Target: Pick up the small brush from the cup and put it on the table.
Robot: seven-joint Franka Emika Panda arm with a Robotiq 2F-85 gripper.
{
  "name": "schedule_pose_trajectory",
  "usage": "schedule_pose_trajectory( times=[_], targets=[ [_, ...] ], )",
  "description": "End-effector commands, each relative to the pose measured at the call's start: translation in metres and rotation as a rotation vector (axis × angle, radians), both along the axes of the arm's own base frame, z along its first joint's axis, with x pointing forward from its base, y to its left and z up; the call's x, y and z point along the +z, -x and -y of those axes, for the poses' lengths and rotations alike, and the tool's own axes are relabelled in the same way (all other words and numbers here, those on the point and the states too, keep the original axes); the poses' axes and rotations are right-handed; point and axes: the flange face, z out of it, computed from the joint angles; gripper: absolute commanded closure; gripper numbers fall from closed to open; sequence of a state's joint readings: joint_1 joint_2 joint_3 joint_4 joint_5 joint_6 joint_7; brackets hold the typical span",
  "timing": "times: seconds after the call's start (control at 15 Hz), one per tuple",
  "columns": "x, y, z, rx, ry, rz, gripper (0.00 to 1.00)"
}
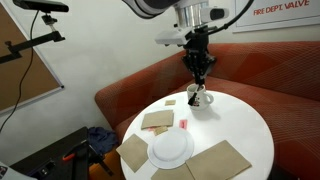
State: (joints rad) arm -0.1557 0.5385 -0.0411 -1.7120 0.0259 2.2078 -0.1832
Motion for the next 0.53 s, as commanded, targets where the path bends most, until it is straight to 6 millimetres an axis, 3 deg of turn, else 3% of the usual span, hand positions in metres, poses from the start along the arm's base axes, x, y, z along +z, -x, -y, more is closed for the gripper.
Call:
schedule_pose_trajectory(
  times=[0.0,0.47],
  targets=[
    [-0.032,-0.017,0.013,-0.11,0.015,-0.086,0.97],
    [-0.102,-0.031,0.028,-0.193,0.023,-0.198,0.97]
  ],
)
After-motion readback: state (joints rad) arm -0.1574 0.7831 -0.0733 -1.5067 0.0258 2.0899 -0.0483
